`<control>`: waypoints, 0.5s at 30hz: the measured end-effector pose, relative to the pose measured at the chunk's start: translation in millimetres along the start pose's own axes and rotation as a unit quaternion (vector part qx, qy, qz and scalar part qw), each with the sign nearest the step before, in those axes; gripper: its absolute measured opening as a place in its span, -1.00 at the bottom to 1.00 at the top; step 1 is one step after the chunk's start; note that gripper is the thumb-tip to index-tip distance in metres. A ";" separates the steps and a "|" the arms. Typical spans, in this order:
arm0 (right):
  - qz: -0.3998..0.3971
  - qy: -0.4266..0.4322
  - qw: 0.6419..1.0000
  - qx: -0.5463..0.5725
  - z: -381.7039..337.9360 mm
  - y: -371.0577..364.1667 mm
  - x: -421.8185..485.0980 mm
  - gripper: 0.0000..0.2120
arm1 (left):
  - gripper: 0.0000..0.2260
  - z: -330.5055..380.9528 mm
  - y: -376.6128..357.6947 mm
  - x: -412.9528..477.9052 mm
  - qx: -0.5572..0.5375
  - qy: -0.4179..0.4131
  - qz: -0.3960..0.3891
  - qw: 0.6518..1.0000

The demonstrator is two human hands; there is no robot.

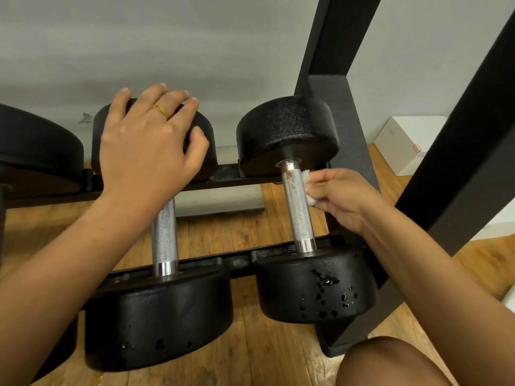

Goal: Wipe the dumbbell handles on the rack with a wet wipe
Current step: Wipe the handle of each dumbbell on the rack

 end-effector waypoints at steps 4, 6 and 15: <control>-0.008 -0.010 1.000 -0.024 13.5 4.2 -8.5 -0.77 | -0.58 0.7 -0.5 1.0 -0.004 0.001 -0.005 1.000; -0.014 -0.021 0.996 -0.081 22.7 11.2 -16.5 -0.77 | -0.58 -0.2 -0.5 0.8 -0.003 0.002 -0.004 1.000; -0.064 0.006 0.960 -0.271 9.8 9.5 -33.8 -0.85 | -0.58 -0.2 -0.3 0.5 -0.008 0.004 -0.001 1.000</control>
Point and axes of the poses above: each hand's wrist, its own x-axis towards the middle knuckle, its own y-axis out of the back of the hand, z = x × y, the point moved 7 cm from there along x, towards the middle knuckle, and after that the axes turned 4 degrees about -x, right-handed, at the moved point
